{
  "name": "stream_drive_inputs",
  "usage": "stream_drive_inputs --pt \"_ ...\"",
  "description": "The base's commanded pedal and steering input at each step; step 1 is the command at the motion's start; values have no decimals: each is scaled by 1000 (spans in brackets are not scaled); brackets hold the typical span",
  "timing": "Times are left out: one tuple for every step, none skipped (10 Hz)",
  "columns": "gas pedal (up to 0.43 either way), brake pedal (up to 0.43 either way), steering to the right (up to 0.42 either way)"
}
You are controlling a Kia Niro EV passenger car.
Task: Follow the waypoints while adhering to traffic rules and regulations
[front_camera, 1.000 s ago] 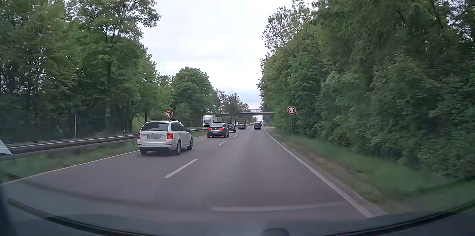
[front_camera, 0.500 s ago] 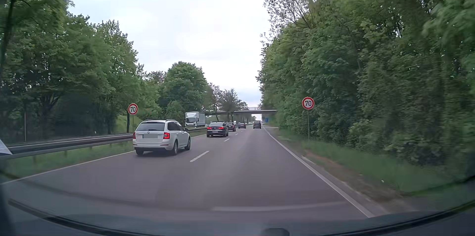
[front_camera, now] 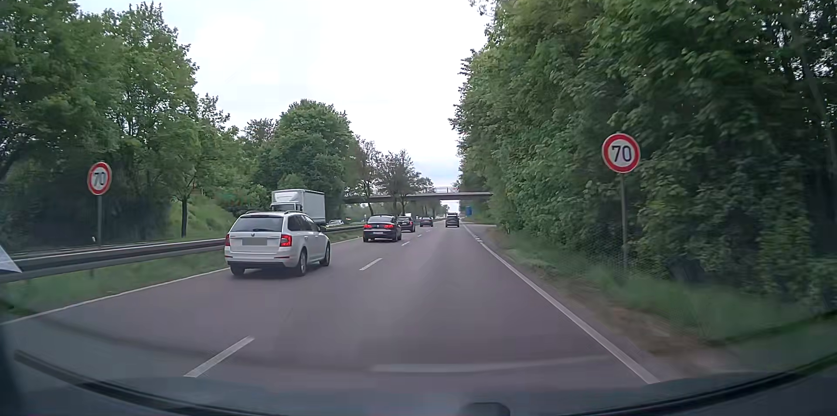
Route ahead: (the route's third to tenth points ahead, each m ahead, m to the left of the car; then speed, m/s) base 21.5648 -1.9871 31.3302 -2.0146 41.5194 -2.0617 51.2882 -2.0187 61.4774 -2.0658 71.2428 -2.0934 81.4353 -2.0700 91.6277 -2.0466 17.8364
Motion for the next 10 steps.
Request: stream_drive_inputs --pt "98 0 1" --pt "98 0 1" --pt "98 0 1" --pt "98 0 1" --pt "98 0 1" --pt "98 0 1" --pt "98 0 1" --pt "98 0 1" --pt "98 0 1" --pt "98 0 1"
